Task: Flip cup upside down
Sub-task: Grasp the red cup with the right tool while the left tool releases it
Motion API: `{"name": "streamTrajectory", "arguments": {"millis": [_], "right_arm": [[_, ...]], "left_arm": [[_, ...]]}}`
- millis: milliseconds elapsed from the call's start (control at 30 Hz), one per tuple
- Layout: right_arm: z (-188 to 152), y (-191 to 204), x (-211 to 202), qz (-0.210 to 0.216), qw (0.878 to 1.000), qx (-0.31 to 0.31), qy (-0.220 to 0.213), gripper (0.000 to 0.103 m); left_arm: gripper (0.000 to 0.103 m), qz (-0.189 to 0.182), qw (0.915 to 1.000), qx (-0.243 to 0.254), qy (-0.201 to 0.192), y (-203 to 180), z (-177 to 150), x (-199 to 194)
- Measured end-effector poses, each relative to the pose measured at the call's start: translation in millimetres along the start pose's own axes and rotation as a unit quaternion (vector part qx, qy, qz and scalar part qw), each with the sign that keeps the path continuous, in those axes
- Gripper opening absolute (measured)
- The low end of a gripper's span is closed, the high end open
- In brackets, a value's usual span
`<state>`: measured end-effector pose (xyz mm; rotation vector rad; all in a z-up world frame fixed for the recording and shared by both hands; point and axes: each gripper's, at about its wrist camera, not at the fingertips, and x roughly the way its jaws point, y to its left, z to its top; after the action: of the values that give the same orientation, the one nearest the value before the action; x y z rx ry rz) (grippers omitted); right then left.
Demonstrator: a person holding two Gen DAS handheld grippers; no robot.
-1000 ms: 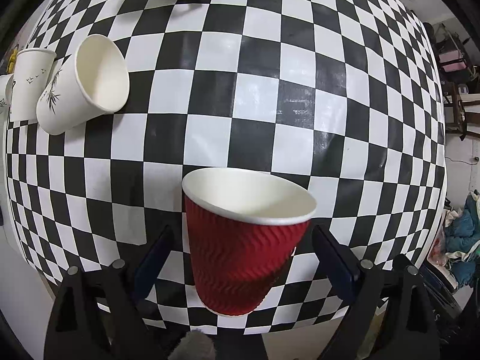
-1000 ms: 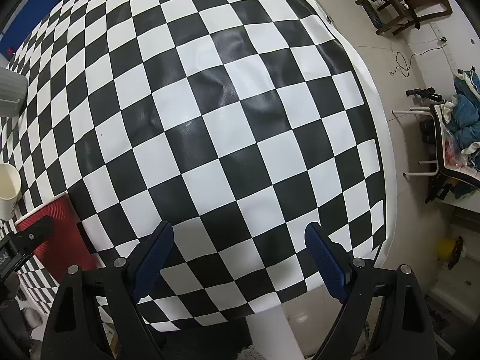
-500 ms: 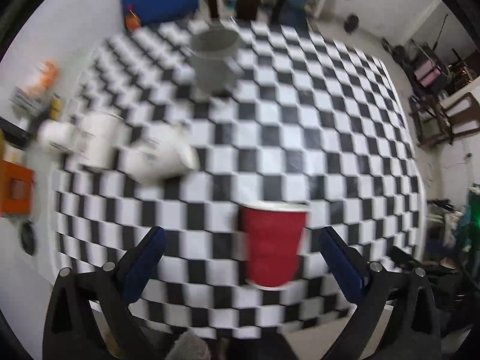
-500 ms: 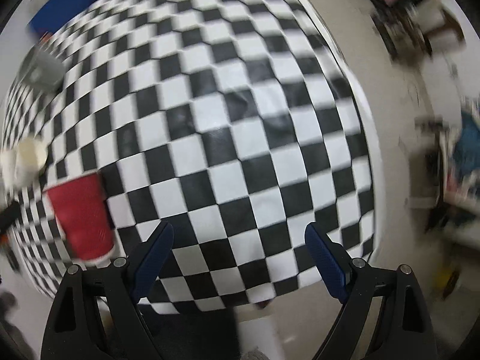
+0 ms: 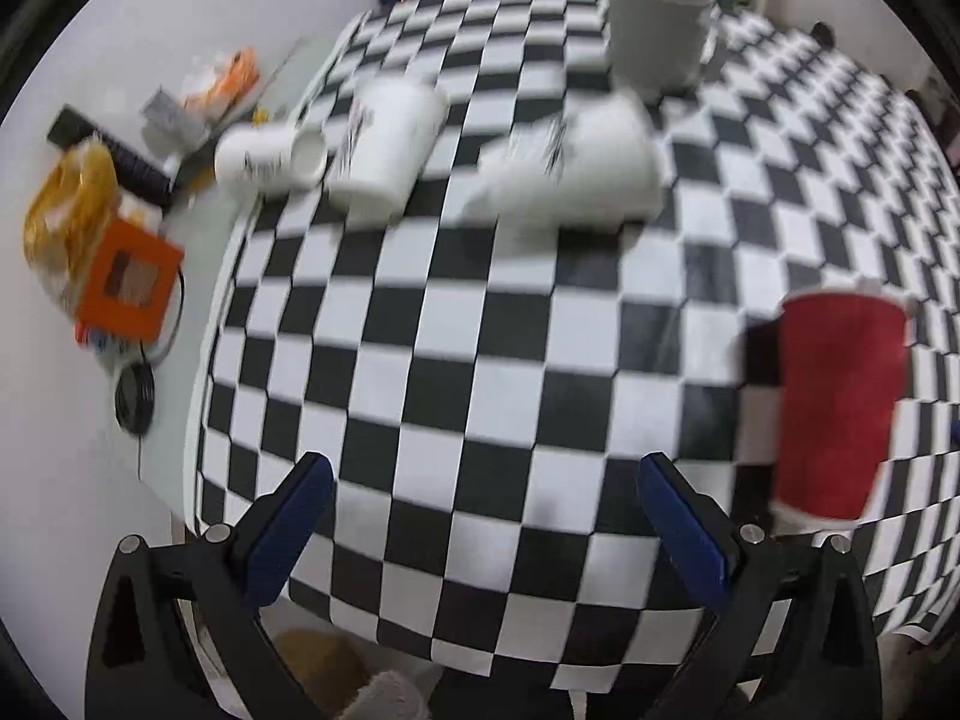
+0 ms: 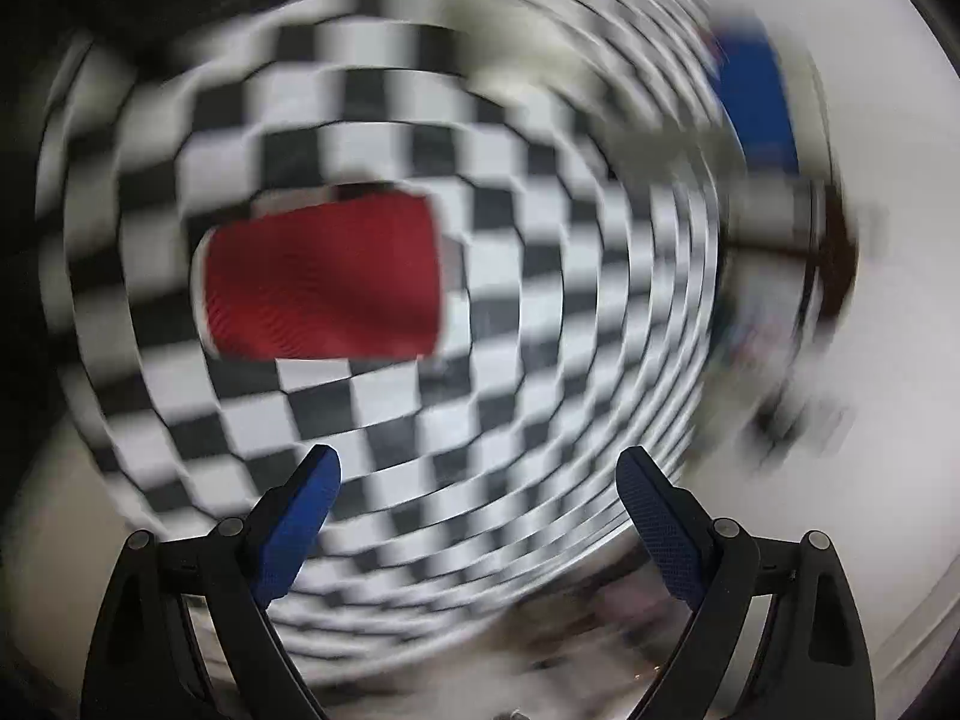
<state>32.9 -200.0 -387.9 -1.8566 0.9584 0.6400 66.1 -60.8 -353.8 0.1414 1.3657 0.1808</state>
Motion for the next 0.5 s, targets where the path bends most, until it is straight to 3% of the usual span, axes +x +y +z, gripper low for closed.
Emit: {"name": "streamTrajectory", "arguments": {"millis": [67,167,200,333,400,500], "right_arm": [[9,25,6,-0.054,0.989,-0.135,-0.013,0.094],[16,54,16,-0.114,0.949,-0.294,-0.028,0.094],[14,61,21,-0.133,0.928,-0.346,-0.037,0.094],[17,85,30,-0.181,0.866,-0.462,-0.056,0.088],[18,90,37,-0.189,0.843,-0.499,-0.061,0.085],[20,94,48,-0.19,0.827,-0.526,-0.057,0.076]], "left_arm": [[0.103,0.003,0.9999,-0.005,0.013,1,-7,14],[0.103,0.003,0.9996,-0.01,0.027,4,-13,26],[0.103,0.001,0.9994,-0.013,0.031,6,-14,29],[0.103,-0.005,0.9988,-0.027,0.04,14,-13,40],[0.103,-0.011,0.9984,-0.031,0.046,17,-14,44],[0.103,-0.015,0.9981,-0.034,0.05,19,-13,47]]}}
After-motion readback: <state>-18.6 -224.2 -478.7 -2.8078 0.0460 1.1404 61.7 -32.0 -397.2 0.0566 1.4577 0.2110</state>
